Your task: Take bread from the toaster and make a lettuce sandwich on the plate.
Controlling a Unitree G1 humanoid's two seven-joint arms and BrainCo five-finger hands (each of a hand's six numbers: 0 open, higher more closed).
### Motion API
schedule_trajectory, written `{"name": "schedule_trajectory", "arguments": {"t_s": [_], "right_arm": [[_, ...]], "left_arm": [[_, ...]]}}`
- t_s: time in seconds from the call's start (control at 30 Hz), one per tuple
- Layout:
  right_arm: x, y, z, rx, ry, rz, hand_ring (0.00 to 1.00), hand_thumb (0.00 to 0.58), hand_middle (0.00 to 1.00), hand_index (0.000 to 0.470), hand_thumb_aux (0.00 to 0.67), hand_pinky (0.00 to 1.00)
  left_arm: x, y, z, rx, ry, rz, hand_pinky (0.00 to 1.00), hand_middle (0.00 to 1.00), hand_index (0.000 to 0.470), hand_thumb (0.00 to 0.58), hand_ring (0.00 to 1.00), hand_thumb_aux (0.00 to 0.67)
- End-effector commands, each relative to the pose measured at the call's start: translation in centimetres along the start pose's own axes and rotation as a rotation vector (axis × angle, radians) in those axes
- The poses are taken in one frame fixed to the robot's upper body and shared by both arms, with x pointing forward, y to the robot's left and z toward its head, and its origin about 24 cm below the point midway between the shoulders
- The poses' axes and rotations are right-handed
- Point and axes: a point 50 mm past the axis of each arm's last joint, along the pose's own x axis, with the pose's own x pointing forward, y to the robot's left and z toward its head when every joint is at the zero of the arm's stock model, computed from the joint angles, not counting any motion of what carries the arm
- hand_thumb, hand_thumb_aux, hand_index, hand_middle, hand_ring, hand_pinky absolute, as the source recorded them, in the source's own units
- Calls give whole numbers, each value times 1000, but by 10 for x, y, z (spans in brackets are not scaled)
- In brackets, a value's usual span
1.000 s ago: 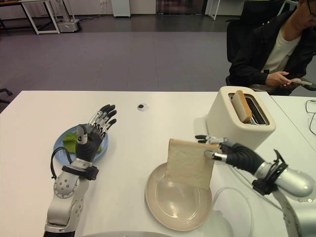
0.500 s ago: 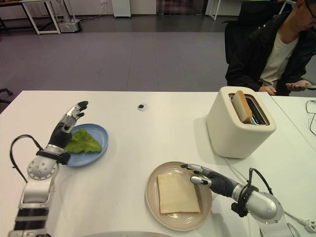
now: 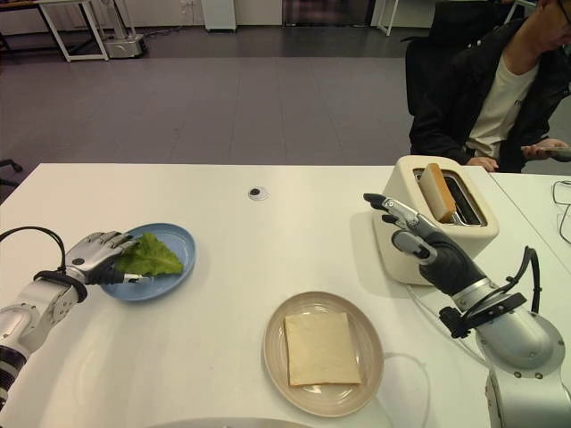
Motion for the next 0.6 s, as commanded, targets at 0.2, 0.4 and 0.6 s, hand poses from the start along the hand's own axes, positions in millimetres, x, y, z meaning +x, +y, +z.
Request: {"name": "schedule_trajectory", "arguments": {"t_s": [0.2,0.4,0.6], "right_arm": [[1,0,0,73,-4,-14,0,0,0,0,0,0],[1,0,-4,89,7,-26,0,0,0,0,0,0],[6,-11,-14,87,42,-104,0,0,0,0,0,0]], "left_arm": [[5,19,7,29,-29,101,0,0,470,580,0,670],[2,39,19,11,-80,204,0,0,470,580,0,670],[-21,101,86,-121,-344,454,0,0,470,580,0,670]]}}
